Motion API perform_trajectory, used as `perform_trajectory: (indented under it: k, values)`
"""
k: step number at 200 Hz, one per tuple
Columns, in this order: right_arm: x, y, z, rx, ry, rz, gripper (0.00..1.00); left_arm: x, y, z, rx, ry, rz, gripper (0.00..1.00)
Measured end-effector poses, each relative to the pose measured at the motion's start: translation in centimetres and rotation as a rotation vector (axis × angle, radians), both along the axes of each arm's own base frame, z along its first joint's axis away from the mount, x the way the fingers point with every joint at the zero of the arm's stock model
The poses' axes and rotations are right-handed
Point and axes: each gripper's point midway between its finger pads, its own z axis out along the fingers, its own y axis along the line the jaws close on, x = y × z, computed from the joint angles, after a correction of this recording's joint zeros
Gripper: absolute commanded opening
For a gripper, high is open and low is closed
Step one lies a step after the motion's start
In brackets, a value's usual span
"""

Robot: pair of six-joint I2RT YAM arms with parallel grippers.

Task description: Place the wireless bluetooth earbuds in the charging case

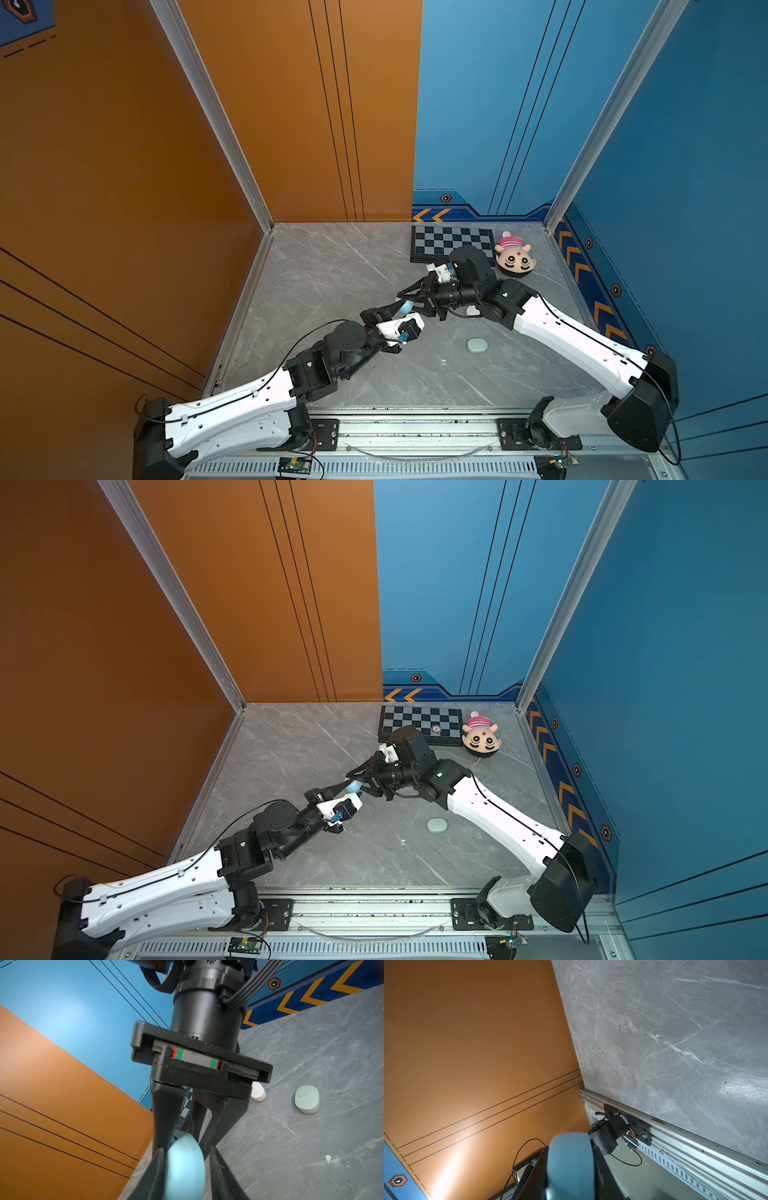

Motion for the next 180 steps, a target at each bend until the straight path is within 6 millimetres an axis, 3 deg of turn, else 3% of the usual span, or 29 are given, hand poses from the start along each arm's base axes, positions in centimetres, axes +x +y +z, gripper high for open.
perform_trajectory:
  k: [37, 109, 132, 153, 180]
  values:
    - [0.2, 0.2, 0.5, 0.038, 0.012, -0.021, 0.16, 0.2, 0.1, 0.2, 0.004, -0.014, 0.005, 0.46]
    - [0.2, 0.2, -0.3, 0.042, 0.053, -0.044, 0.16, 0.7, 0.3, -0.1, 0.047, -0.042, 0.009, 0.13]
    - [0.3, 0.2, -0.3, 0.042, 0.052, -0.045, 0.26, 0.6, 0.3, -0.1, 0.049, -0.04, 0.007, 0.05]
    - [0.5, 0.1, -0.1, 0.047, 0.026, -0.057, 0.46, 0.8, 0.3, 0.0, 0.042, -0.03, 0.01, 0.01]
    - [0.5, -1.0, 2.4, 0.101, -0.069, -0.074, 0.63, 1.4, 0.7, 0.6, 0.01, 0.0, 0.032, 0.0]
